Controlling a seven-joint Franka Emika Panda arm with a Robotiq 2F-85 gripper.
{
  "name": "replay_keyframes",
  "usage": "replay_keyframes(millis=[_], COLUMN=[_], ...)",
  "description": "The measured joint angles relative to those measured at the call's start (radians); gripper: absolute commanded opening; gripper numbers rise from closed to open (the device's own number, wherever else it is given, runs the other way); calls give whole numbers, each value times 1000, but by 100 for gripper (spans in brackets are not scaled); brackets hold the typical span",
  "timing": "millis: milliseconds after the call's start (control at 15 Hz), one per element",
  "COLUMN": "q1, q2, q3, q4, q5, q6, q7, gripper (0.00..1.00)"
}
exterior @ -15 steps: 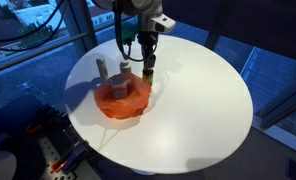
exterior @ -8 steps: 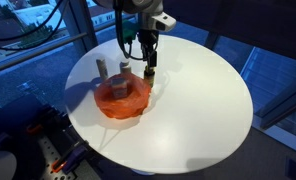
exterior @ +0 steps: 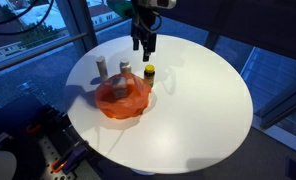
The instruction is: Put the brown bottle on the table
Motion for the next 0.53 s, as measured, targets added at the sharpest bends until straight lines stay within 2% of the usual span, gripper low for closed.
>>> replay_keyframes(millis=[200,533], q1=[0,0], q2=[-61,-132], q3=[5,16], q4=[2,2], q5=[-6,-7], q6=[-95,-171], q7=[-103,-191], gripper=[100,100])
